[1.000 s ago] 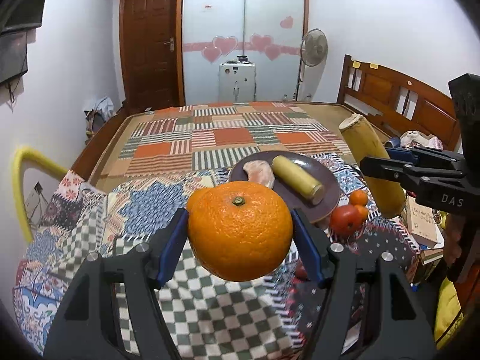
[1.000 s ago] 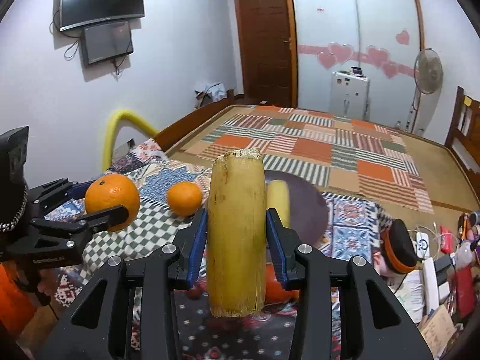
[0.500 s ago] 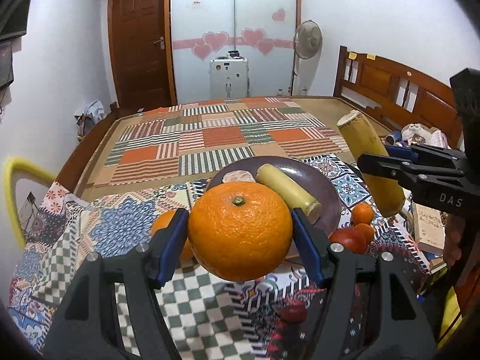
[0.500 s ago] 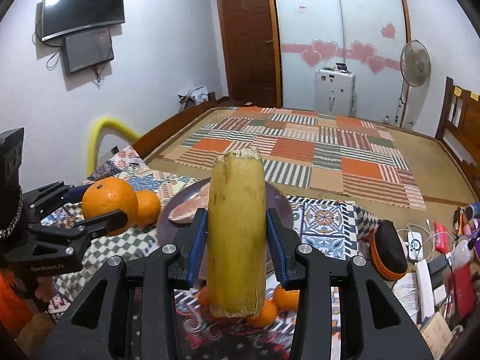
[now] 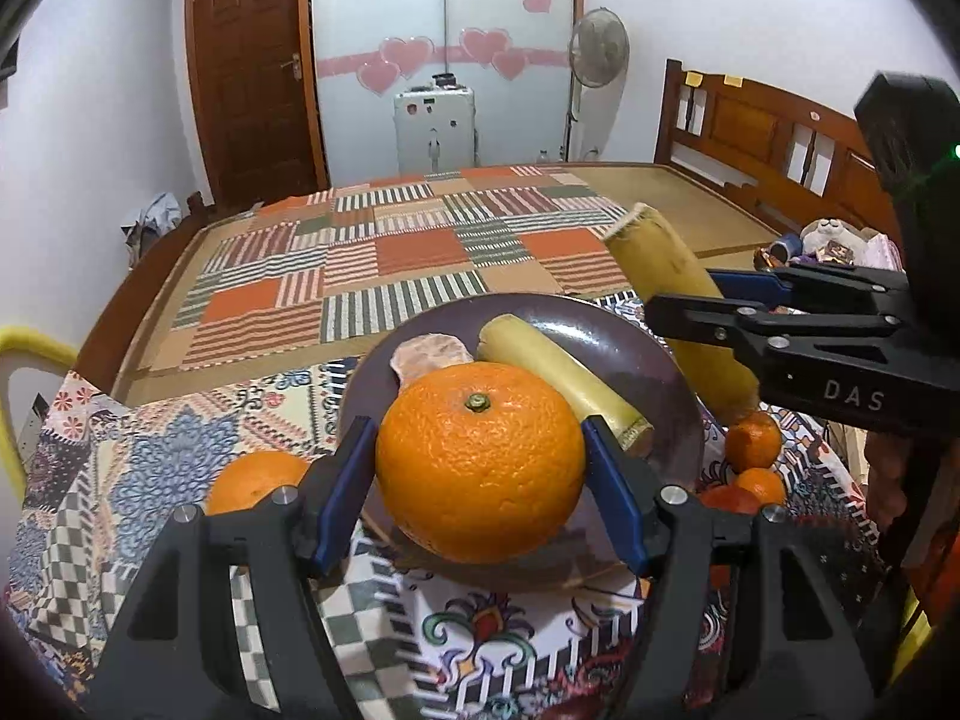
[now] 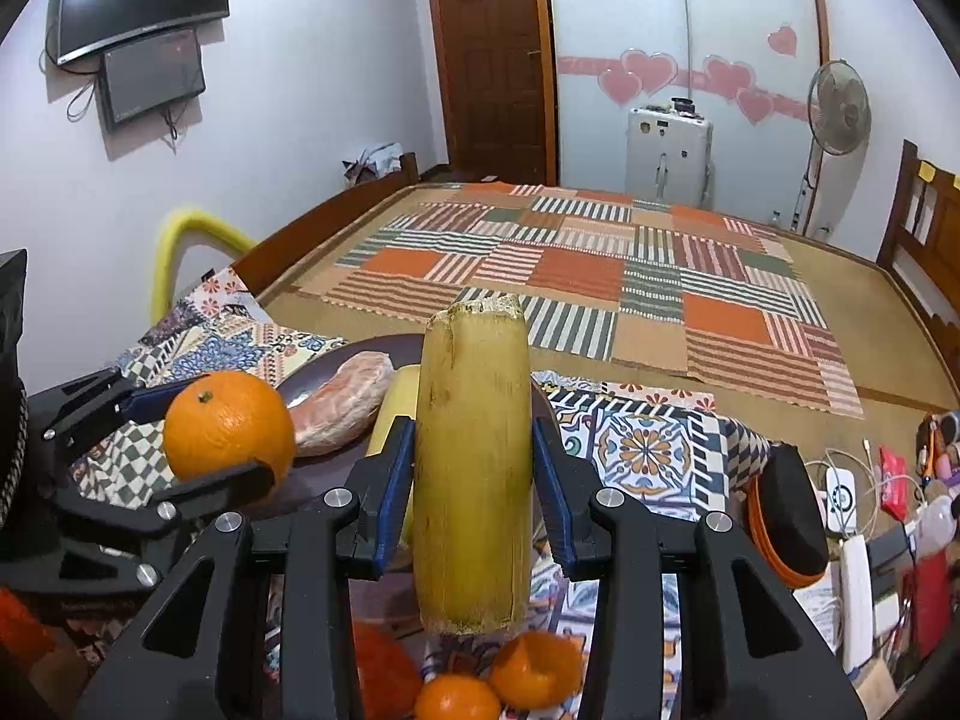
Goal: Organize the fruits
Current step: 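Lower the orange onto the purple plate with the left tool while the right tool sets the cylinder there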
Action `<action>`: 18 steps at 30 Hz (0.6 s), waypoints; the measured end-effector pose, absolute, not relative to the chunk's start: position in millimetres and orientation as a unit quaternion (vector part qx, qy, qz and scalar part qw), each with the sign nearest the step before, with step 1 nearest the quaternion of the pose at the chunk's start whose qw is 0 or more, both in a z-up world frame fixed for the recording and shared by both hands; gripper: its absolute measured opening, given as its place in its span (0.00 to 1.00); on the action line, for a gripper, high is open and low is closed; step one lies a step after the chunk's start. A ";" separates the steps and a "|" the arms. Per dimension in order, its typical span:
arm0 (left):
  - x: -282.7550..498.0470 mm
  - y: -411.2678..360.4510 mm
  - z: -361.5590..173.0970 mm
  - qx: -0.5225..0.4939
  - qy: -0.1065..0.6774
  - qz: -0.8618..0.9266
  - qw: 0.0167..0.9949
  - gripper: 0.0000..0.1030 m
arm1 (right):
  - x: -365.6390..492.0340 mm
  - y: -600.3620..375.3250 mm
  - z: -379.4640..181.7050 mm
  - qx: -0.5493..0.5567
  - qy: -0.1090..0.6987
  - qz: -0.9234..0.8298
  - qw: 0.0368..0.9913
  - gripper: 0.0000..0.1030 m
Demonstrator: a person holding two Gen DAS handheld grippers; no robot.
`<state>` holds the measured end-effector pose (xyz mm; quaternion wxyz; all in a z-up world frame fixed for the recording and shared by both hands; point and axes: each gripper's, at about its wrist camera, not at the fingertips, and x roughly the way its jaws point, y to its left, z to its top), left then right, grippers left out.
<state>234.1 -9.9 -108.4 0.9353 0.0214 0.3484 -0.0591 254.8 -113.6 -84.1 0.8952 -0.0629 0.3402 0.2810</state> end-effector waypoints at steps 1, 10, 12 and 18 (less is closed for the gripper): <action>236.9 -10.7 -110.8 0.021 0.351 -0.060 0.934 0.66 | 257.3 -111.9 -85.3 -0.064 0.344 0.281 0.894 0.35; 249.7 -16.1 -119.3 0.022 0.361 -0.073 0.929 0.66 | 272.3 -100.6 -92.3 -0.071 0.365 0.276 0.886 0.35; 250.0 -17.4 -120.2 0.023 0.361 -0.074 0.929 0.66 | 272.4 -96.3 -93.2 -0.076 0.368 0.277 0.884 0.35; 250.3 -20.9 -121.7 0.028 0.363 -0.079 0.928 0.66 | 275.7 -85.9 -97.8 -0.086 0.377 0.281 0.878 0.35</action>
